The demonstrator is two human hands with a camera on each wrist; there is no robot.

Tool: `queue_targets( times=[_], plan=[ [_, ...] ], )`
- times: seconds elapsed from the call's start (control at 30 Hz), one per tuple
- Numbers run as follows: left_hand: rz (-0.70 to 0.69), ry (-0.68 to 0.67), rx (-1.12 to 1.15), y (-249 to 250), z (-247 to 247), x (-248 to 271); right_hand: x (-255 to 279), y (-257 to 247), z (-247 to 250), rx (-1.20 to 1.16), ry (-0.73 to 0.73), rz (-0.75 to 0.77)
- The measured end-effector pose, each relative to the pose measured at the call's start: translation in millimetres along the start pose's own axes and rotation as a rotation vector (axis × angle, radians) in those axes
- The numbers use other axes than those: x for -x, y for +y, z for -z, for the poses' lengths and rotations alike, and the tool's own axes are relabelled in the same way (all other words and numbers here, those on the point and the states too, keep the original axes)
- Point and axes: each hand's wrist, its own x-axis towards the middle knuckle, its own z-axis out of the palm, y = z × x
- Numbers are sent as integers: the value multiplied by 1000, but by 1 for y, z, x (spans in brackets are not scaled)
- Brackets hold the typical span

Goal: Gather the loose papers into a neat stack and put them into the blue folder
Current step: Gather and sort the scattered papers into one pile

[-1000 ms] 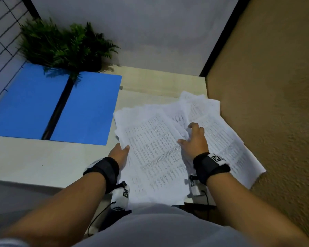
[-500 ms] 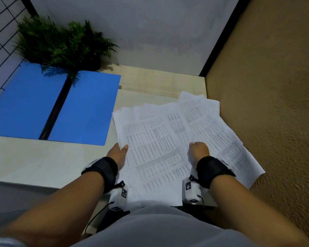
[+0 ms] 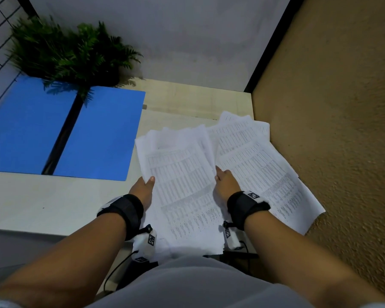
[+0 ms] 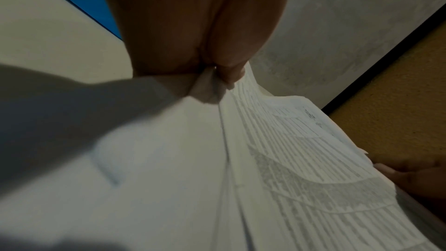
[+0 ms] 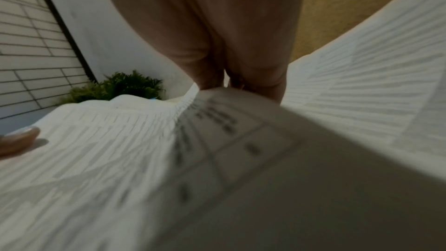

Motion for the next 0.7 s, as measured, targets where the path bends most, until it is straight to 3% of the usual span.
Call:
queue_targets(
  times=[0.07, 0.13, 0.2, 0.3, 0.37, 0.5, 0.7],
  plan=[
    [-29, -42, 87, -10, 0, -8, 1, 0, -1, 73, -46, 15],
    [-60, -89, 86, -21, 2, -18, 0, 3, 9, 223, 3, 16],
    [-47, -109, 115, -21, 5, -18, -9, 12, 29, 411, 186, -13],
    [-43, -63, 196, -19, 5, -11, -26, 23, 66, 496, 472, -51],
    [-51, -23, 204, -14, 5, -2, -34, 29, 82, 518, 433, -167],
    [-75, 36, 265, -7, 13, 6, -41, 43, 90, 393, 170, -415],
    [-65, 113, 395, -32, 36, -16, -46, 45, 75, 511, 96, -193]
  ],
)
